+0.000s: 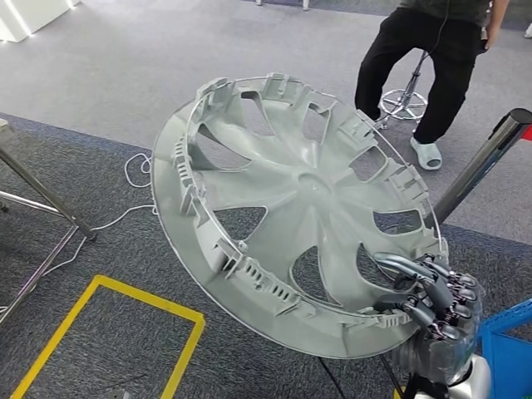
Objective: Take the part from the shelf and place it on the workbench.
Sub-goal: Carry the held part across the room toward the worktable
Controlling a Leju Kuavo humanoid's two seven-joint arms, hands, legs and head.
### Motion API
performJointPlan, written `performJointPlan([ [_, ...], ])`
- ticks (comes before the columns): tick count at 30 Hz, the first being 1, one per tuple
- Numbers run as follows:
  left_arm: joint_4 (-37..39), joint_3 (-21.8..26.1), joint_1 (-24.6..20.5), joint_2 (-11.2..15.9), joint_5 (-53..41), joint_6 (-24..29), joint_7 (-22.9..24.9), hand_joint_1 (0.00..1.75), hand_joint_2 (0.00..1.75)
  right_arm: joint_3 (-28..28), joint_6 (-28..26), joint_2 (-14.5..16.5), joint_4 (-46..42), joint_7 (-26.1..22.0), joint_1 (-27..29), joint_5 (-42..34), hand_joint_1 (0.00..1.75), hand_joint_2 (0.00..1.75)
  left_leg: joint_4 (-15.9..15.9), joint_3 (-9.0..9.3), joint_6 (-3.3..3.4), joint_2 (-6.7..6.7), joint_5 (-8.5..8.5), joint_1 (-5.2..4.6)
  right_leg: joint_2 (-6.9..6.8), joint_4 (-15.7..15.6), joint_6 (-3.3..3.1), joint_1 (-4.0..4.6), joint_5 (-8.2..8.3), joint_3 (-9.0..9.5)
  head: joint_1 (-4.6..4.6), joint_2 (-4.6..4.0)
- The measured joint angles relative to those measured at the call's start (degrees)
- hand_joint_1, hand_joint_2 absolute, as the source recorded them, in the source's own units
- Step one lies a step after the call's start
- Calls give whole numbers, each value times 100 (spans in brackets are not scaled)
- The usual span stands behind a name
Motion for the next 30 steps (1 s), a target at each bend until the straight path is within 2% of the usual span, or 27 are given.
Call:
performJointPlan([
  [1, 0, 13, -15, -9, 11, -7, 0, 0, 175, -1, -3, 0, 0, -2, 4, -1, 175, 175, 344, -167, -16, 170, -186, -6, -79, -3, -22, 13, -5, 2, -19, 0],
  [2, 0, 22, -31, -15, 17, -14, 0, 0, 175, -2, -5, 0, 0, -3, 6, -3, 175, 175, 736, -360, -26, 253, -369, -1, -166, -4, -39, 27, -11, 1, -30, 0],
  [3, 0, 28, -40, -19, 20, -20, 1, 0, 175, -2, -5, 0, 0, -3, 7, -5, 175, 175, 1064, -522, -29, 287, -490, 2, -255, -4, -47, 38, -18, 1, -30, 0],
  [4, 0, 32, -39, -21, 22, -22, 1, 0, 175, -2, -5, 0, 0, -4, 6, -8, 175, 175, 1228, -601, -25, 300, -511, 3, -342, -3, -52, 47, -26, 2, -31, 0],
  [5, 0, 34, -33, -20, 23, -22, 3, 0, 175, -2, -5, 0, 0, -4, 6, -9, 175, 175, 1186, -573, -15, 311, -431, 1, -423, -3, -52, 55, -34, 8, -31, 0],
  [6, 0, 36, -27, -17, 24, -22, 4, 0, 175, -2, -5, 0, 0, -6, 4, -9, 175, 175, 934, -432, 2, 350, -270, -5, -502, -3, -46, 61, -43, 18, -31, 0],
  [8, 0, 38, -33, -14, 26, -22, 7, 0, 175, -2, -5, 0, 0, -10, 1, -8, 175, 175, 173, -1, 54, 635, 37, -49, -638, 8, -15, 85, -75, 48, -34, 0],
  [10, 0, 40, -57, -14, 28, -22, 7, 0, 175, -4, -5, 0, 0, -12, 2, -10, 175, 175, -272, 236, 122, 842, 132, -97, -766, 11, 37, 117, -107, 72, -35, 0],
  [11, 0, 43, -61, -14, 28, -22, 7, 0, 175, -5, -5, 0, 0, -13, 3, -12, 175, 175, -331, 248, 149, 820, 121, -111, -834, 4, 65, 129, -119, 86, -34, 0],
  [12, 0, 48, -56, -14, 29, -22, 8, 0, 175, -6, -5, 0, 0, -14, 1, -13, 175, 175, -338, 242, 185, 730, 129, -106, -907, -15, 96, 130, -128, 112, -32, 0],
  [13, 0, 52, -40, -16, 29, -22, 8, 0, 175, -6, -5, -1, 0, -15, -4, -13, 175, 175, -360, 252, 213, 655, 138, -92, -883, -6, 130, 123, -150, 128, -28, 0],
  [14, 0, 56, -29, -13, 29, -22, 9, 0, 175, -8, -6, -1, 0, -17, -5, -13, 175, 175, -380, 268, 241, 583, 151, -73, -764, 70, 164, 111, -206, 110, -18, 0],
  [15, 0, 60, -29, -10, 29, -22, 9, 0, 175, -10, -7, -2, 0, -18, -4, -12, 175, 175, -400, 288, 267, 510, 163, -50, -587, 265, 195, 98, -315, 25, -6, 0],
  [16, 0, 61, -36, -7, 29, -22, 9, 0, 175, -13, -8, -2, 0, -19, -2, -12, 175, 175, -404, 295, 286, 437, 167, -35, -376, 592, 217, 82, -469, -140, 11, 0],
  [17, 0, 62, -48, -3, 29, -22, 9, 0, 175, -16, -9, -2, 0, -18, 3, -12, 175, 175, -403, 296, 299, 357, 167, -28, -239, 988, 232, 75, -636, -349, 22, 0],
  [18, 0, 63, -57, -4, 29, -22, 9, 0, 175, -16, -9, -2, 0, -17, 8, -13, 175, 175, -402, 297, 305, 269, 165, -27, -180, 1349, 243, 73, -757, -553, 30, 0],
  [19, 0, 64, -57, -6, 29, -22, 9, 0, 175, -17, -9, -2, 0, -17, 10, -13, 175, 175, -401, 300, 307, 180, 164, -27, -159, 1559, 249, 73, -783, -690, 34, 0],
  [20, 0, 64, -51, -8, 29, -22, 10, 0, 175, -17, -9, -2, 0, -17, 11, -14, 175, 175, -399, 308, 305, 90, 164, -25, -151, 1538, 250, 71, -688, -716, 36, 0],
  [21, 0, 65, -44, -10, 29, -22, 10, 0, 175, -17, -9, -2, 0, -17, 10, -13, 175, 175, -397, 319, 296, -2, 164, -19, -125, 1293, 248, 62, -494, -627, 36, 0],
  [22, 0, 65, -39, -12, 29, -22, 11, 0, 175, -17, -9, -2, 0, -17, 8, -13, 175, 175, -393, 330, 280, -93, 161, -11, -46, 900, 251, 45, -262, -455, 37, 0],
  [23, 0, 65, -40, -11, 29, -22, 11, 0, 175, -17, -9, -2, 0, -18, 6, -13, 175, 175, -382, 330, 252, -180, 157, -10, 98, 498, 254, 18, -98, -270, 38, 0],
  [24, 0, 65, -44, -9, 29, -22, 11, 0, 175, -16, -9, -2, 0, -18, 4, -13, 175, 175, -371, 321, 218, -257, 156, -8, 220, 195, 246, -5, 4, -124, 36, 0],
  [25, 0, 66, -46, -6, 29, -22, 11, 0, 175, -16, -9, -2, 0, -18, 3, -14, 175, 175, -369, 302, 182, -320, 161, -4, 309, 31, 230, -15, 33, -45, 35, 0],
  [26, 0, 66, -40, -4, 29, -22, 11, 0, 175, -15, -9, -2, 0, -17, 2, -14, 175, 175, -376, 279, 143, -379, 175, 2, 330, -15, 197, -11, 12, -23, 34, 0],
  [28, 0, 69, -8, 4, 29, -22, 11, 0, 175, -14, -9, -2, 0, -17, -3, -12, 175, 175, -395, 252, 79, -442, 194, 23, 199, -29, 114, -2, 33, -16, 33, 0],
  [29, 0, 70, 4, 6, 29, -22, 11, 0, 175, -14, -10, -2, 0, -19, -6, -10, 175, 175, -347, 223, 52, -357, 154, 17, 130, -44, 74, -5, 42, -7, 16, 0],
  [30, 0, 71, 2, 7, 28, -23, 11, 0, 175, -13, -11, -1, 0, -20, -7, -9, 175, 175, -176, 137, 28, -199, 41, 7, 51, -59, 42, -9, 49, 3, -9, 0],
])
